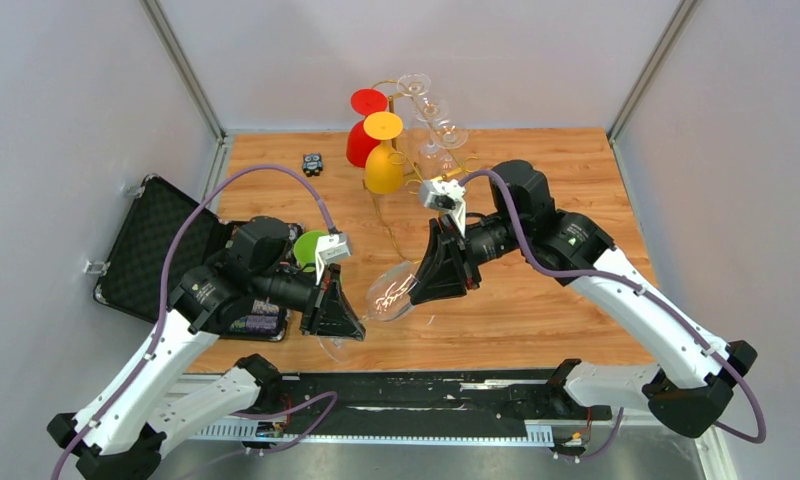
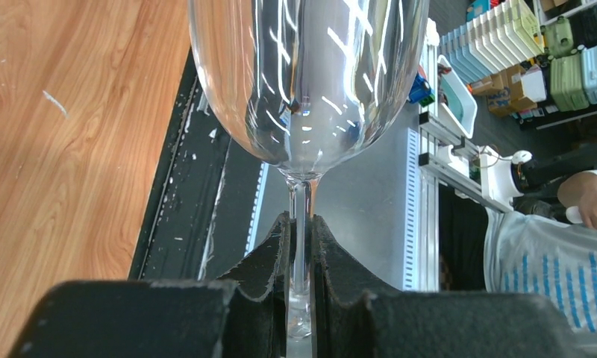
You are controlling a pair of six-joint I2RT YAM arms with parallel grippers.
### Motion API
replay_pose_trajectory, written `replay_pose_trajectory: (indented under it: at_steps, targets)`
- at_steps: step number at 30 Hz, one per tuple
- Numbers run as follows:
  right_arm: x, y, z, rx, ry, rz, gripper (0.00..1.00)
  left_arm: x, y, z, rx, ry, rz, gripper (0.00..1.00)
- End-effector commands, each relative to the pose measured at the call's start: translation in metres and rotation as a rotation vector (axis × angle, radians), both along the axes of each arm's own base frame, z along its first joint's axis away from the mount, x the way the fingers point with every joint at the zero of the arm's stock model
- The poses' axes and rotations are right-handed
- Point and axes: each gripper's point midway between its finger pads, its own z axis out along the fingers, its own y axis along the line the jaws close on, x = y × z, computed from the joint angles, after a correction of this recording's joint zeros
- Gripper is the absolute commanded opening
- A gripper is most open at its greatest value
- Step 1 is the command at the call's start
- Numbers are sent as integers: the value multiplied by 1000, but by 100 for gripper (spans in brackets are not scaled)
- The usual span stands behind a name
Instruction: Take the wine glass off the wine glass rack
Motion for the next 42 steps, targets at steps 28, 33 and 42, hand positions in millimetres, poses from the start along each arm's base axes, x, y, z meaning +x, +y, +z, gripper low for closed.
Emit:
replay_pose_trajectory:
  at_steps: [28,33,42]
  targets:
    - [-9,-33,-2,-58,-25,-176,0,63,2,15,59,-220,289,100]
    - [-2,-50,-21,-169,-8,-315,0,77,11,26,58,-285,396,100]
    - [17,-95,-43,-368,16,-637,0,80,25,42,30,-351,489,100]
